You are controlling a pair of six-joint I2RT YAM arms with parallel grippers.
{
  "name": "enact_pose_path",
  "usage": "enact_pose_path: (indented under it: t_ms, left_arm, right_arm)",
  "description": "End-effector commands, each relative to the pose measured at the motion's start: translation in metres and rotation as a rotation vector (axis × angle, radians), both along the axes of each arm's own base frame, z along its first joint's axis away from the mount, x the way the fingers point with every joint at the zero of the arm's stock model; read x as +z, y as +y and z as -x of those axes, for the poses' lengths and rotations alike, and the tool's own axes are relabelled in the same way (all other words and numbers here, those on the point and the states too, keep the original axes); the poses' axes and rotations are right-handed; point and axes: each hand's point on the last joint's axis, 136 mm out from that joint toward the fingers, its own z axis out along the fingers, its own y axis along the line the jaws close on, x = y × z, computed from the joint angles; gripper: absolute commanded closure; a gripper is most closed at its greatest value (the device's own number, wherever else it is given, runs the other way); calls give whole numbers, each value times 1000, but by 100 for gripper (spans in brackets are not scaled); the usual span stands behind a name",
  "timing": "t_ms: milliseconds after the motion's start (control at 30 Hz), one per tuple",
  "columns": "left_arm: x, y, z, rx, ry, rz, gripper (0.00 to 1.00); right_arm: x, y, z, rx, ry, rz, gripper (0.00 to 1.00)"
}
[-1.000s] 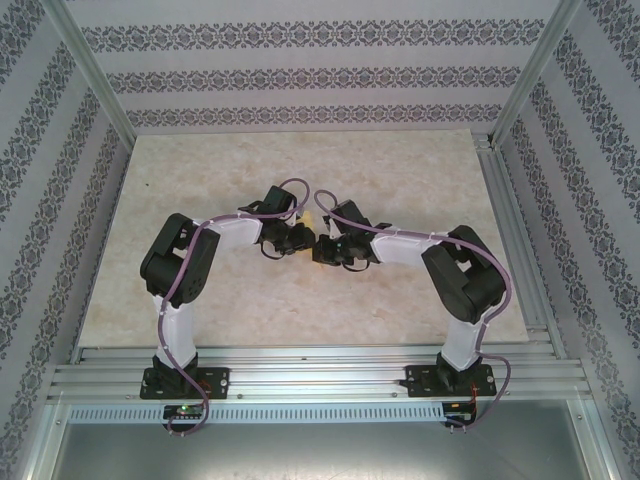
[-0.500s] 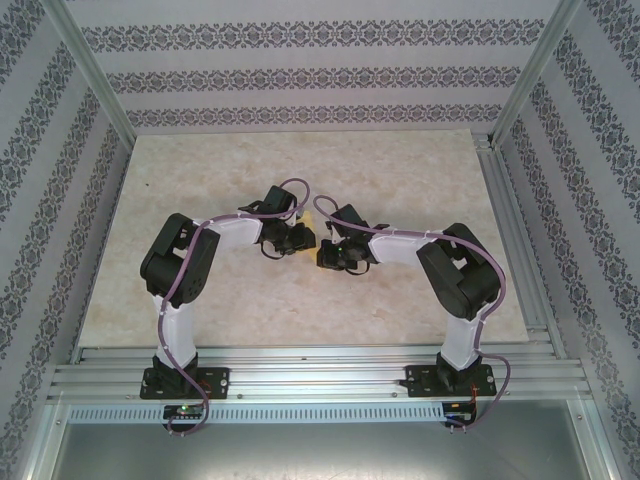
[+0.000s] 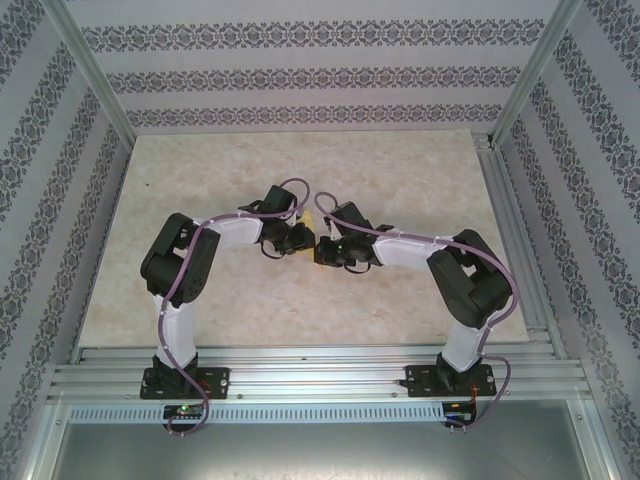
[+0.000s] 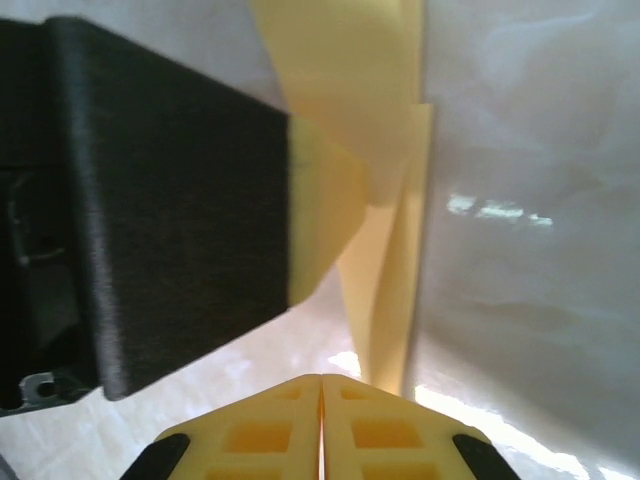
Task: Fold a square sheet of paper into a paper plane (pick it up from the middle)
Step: Fold the wing for the fifth time at the center of the table.
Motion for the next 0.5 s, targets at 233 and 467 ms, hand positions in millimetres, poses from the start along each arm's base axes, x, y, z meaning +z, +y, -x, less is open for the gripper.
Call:
enact_pose_path:
  t_ms: [233, 467]
  left_arm:
    - [-18, 6, 7, 9, 45, -64, 74]
    - [-19, 7, 6, 11, 47, -67, 74]
  right_arm:
    - [-23, 5, 4, 3, 50, 6, 92]
    - [-31, -7, 3, -36, 71, 19, 92]
